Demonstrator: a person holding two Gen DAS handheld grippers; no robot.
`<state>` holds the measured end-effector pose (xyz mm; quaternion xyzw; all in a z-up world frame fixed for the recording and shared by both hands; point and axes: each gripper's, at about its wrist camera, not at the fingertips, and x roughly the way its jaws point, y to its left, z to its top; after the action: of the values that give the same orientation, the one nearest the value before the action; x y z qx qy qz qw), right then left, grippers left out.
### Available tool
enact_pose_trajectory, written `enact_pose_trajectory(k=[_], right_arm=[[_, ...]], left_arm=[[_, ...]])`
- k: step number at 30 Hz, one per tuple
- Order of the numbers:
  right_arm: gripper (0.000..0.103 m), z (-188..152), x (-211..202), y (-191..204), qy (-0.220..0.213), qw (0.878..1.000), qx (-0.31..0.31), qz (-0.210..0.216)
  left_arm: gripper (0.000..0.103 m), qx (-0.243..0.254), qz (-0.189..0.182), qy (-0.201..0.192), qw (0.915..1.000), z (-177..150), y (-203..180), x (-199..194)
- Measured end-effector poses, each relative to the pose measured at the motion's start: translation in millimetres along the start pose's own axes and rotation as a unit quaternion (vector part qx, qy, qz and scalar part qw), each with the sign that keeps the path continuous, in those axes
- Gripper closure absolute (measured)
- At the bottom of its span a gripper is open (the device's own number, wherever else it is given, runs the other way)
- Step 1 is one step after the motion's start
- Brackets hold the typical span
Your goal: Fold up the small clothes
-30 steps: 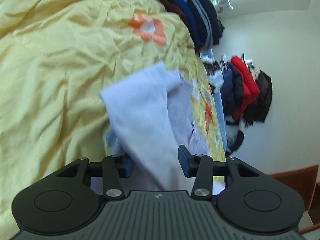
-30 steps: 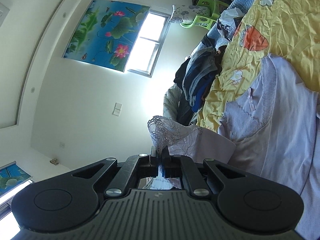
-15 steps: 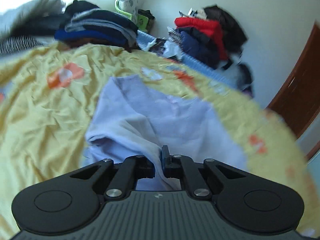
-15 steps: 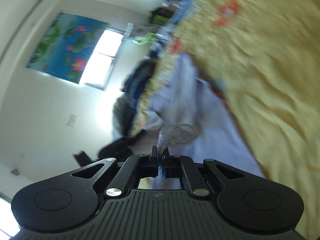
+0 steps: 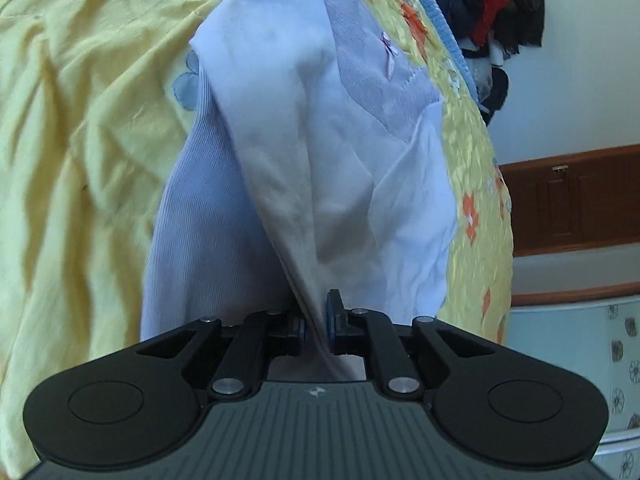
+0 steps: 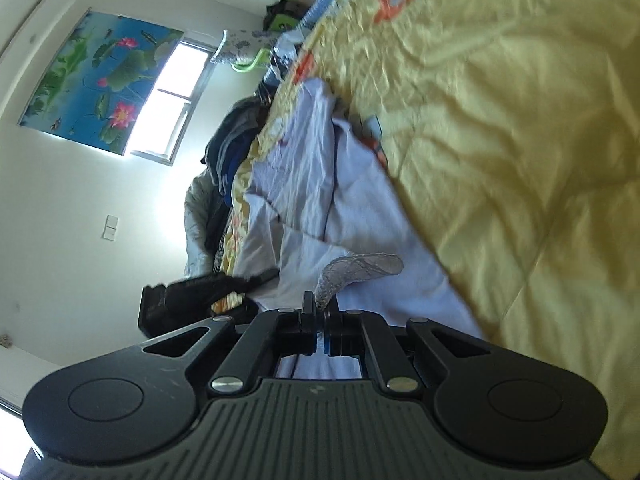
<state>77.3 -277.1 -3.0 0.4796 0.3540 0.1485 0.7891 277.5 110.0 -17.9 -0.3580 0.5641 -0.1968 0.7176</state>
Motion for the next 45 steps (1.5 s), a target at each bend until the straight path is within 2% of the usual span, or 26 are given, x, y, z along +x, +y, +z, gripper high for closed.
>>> enact_pose_trajectory(k=[2,5,8,11,13,15,18,21,23,25,26,30,34,36,38,39,40,42,45], right_arm=[[0.095,6.7,-6.3,1.8,-0.011,1.000,-0.004,0.001],[0.095,9.7,-11.1,2.3,-0.014,1.000,-0.010,-0.002],[0.095,1.2,-5.2,-6.0,-0.001,1.000,-0.009,-0.025],[0.095,-5.8,0.8,-19.6,0.010,0.999,0.008,-0.051],[0.095,-7.8,4.1,-22.3,0.017,0.998,0.010,-0.058],[0.095,-11.7,5.8,-22.3,0.024,0.998,0.013,-0.061],[0.095,-19.3,6.5,-21.1,0.034,0.997,0.021,-0.060],[0.095,-32.0,6.6,-23.0,0.053,0.996,0.032,-0.063],[0.091,-41.6,8.8,-27.6,0.063,0.995,0.033,-0.069],[0.085,-45.8,6.4,-32.0,0.052,0.996,0.044,-0.058],[0.086,-45.1,4.9,-33.0,0.048,0.996,0.053,-0.052],[0.067,-36.0,-9.0,-32.7,0.029,0.997,0.061,-0.042],[0.065,-28.1,-38.7,-33.7,0.007,0.997,0.051,-0.052],[0.065,-18.0,-58.2,-35.5,-0.031,0.997,0.045,-0.062],[0.064,-4.7,-65.8,-31.2,-0.061,0.997,0.033,-0.044],[0.063,2.9,-61.7,-26.4,-0.061,0.997,0.028,-0.027],[0.062,8.5,-54.5,-20.7,-0.051,0.998,0.022,-0.008],[0.047,19.8,-26.1,-11.8,0.000,0.999,0.018,0.036],[0.045,25.1,20.8,-10.0,0.090,0.992,0.045,0.070]], left_arm=[[0.093,0.031,0.006,0.005,0.9995,-7.3,-5.3,-6.5],[0.092,0.108,0.027,0.000,0.9938,-17.2,-24.2,-24.6],[0.092,0.183,0.043,-0.013,0.9821,-28.2,-45.3,-43.2],[0.092,0.247,0.065,-0.020,0.9666,-38.6,-69.8,-49.3],[0.092,0.250,0.069,-0.046,0.9646,-37.3,-80.4,-49.0],[0.092,0.251,0.071,-0.055,0.9637,-28.7,-87.7,-35.4],[0.092,0.250,0.097,-0.031,0.9629,-19.4,-90.1,-4.2],[0.092,0.262,0.145,-0.013,0.9540,-20.1,-89.1,22.5],[0.092,0.261,0.135,-0.024,0.9554,-20.7,-83.8,25.4],[0.092,0.250,0.129,-0.026,0.9592,-19.2,-80.6,23.1],[0.092,0.247,0.128,-0.027,0.9600,-19.6,-78.7,22.0],[0.092,0.248,0.134,-0.033,0.9588,-26.2,-78.2,18.2],[0.092,0.273,0.144,-0.042,0.9503,-45.8,-89.0,10.3],[0.092,0.299,0.126,-0.040,0.9452,-67.2,-97.9,7.5],[0.092,0.327,0.107,-0.028,0.9385,-92.1,-105.9,13.0],[0.092,0.343,0.108,-0.022,0.9328,-103.7,-108.9,18.3],[0.092,0.359,0.118,-0.019,0.9255,-114.1,-112.5,25.7],[0.092,0.385,0.146,-0.017,0.9110,-129.3,-116.3,41.2],[0.091,0.400,0.160,-0.036,0.9016,-140.4,-117.8,48.3]])
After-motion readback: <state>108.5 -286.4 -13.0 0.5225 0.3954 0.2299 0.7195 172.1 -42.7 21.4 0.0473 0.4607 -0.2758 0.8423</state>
